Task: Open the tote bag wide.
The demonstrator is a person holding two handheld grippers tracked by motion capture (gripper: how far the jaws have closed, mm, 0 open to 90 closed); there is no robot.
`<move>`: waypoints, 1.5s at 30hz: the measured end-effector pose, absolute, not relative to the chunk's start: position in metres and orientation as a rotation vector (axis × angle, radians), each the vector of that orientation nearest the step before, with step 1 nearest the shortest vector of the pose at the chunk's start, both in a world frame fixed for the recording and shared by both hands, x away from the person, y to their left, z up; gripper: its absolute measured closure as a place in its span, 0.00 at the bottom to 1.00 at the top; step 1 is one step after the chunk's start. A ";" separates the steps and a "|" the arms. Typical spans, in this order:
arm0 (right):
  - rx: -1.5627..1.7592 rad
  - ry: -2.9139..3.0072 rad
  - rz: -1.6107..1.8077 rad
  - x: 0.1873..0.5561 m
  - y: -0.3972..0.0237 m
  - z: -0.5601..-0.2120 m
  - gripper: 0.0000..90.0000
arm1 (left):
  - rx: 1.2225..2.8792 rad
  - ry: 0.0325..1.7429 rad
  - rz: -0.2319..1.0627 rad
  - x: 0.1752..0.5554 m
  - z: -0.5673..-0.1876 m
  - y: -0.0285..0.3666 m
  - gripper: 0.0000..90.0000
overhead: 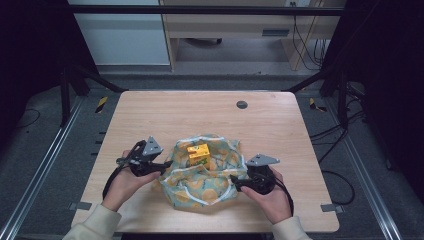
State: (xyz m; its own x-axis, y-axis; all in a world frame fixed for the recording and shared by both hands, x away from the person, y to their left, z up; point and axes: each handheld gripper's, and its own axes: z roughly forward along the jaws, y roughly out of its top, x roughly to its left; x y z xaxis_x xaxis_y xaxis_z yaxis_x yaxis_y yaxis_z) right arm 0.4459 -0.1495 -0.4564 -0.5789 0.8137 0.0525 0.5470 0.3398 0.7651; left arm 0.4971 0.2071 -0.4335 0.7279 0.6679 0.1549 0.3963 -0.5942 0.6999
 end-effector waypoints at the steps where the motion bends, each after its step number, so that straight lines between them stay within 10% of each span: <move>1: 1.206 2.287 1.086 0.446 -0.149 -0.459 0.33 | 2.282 0.812 0.526 0.501 -0.438 0.207 0.49; 9: 1.164 2.381 0.974 0.450 -0.144 -0.472 0.81 | 2.350 0.784 0.506 0.504 -0.458 0.200 0.82; 15: 1.122 2.438 0.924 0.451 -0.143 -0.476 0.99 | 2.382 0.772 0.489 0.503 -0.462 0.198 0.95; 45: 1.217 2.436 0.736 0.462 -0.173 -0.484 1.00 | 2.411 0.880 0.579 0.520 -0.479 0.217 1.00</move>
State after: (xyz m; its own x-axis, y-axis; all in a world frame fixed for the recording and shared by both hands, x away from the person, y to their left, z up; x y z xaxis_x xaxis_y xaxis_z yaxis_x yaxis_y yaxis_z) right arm 0.4617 -0.1727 -0.4836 -0.5861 0.8085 -0.0531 0.6439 0.5046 0.5751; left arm 0.5199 0.2168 -0.4790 0.6997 0.6815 0.2144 0.4663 -0.6630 0.5856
